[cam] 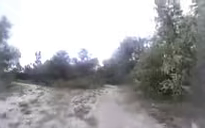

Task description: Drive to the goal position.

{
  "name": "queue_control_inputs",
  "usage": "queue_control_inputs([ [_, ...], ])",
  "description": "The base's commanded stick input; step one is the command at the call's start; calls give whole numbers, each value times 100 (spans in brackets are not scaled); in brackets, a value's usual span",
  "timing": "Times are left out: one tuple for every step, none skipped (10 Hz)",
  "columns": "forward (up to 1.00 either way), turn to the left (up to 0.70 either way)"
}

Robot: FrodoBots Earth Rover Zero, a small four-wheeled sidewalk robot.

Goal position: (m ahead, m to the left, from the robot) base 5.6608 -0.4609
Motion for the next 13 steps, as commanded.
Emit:
queue_control_inputs([
  [85,0],
  [85,0],
  [85,0],
  [85,0],
  [85,0],
  [85,0],
  [85,0],
  [85,0],
  [85,0],
  [85,0],
  [85,0],
  [85,0],
  [85,0],
])
